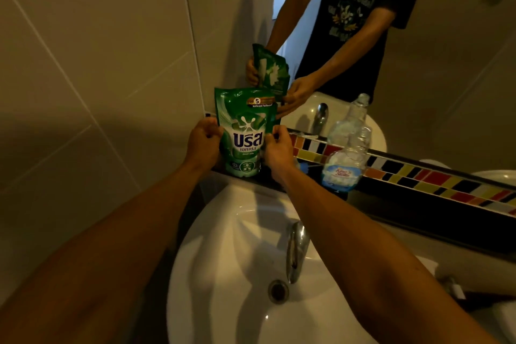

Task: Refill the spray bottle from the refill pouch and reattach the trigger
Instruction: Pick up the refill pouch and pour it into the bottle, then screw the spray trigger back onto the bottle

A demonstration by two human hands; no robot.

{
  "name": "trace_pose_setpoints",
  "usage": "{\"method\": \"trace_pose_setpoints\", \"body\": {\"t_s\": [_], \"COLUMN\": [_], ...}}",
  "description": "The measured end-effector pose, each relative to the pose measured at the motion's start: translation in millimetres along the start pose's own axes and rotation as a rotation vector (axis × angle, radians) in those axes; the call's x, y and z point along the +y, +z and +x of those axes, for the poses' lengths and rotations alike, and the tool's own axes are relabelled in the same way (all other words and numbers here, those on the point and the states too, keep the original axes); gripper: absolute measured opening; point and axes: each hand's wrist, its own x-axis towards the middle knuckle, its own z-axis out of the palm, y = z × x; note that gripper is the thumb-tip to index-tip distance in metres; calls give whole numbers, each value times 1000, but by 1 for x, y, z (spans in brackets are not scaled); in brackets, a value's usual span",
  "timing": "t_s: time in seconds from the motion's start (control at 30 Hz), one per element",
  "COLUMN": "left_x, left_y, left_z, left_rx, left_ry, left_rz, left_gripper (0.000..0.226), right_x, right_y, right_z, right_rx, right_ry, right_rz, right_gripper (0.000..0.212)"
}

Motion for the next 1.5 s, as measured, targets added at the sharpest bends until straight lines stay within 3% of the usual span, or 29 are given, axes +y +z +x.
{"method": "trace_pose_setpoints", "body": {"t_s": [0.4, 0.7, 0.83, 0.93, 1.07, 1.2, 1.5], "left_x": [-36, -48, -50, -51, -54, -57, -68], "left_y": [-24, -24, -23, -19, -7, 14, 74], "left_z": [37, 49, 48, 39, 17, -5, -46], "left_rx": [234, 267, 261, 269, 240, 192, -212], "left_ry": [-26, 6, -49, -179, -288, -297, -116], "left_rz": [-31, -52, -55, -37, 77, 122, 340], "left_gripper": [16, 16, 16, 35, 61, 54, 54], "right_x": [6, 11, 9, 12, 25, 38, 65], "right_y": [65, 75, 65, 51, 25, -7, -86], "right_z": [43, 59, 56, 45, 26, 0, -52], "right_rx": [-90, -104, -147, -148, -86, 8, 270], "right_ry": [14, -10, -19, -59, -65, -66, -68], "right_rz": [15, -10, -47, -116, -178, -179, -159], "right_gripper": [16, 12, 30, 39, 41, 42, 32]}}
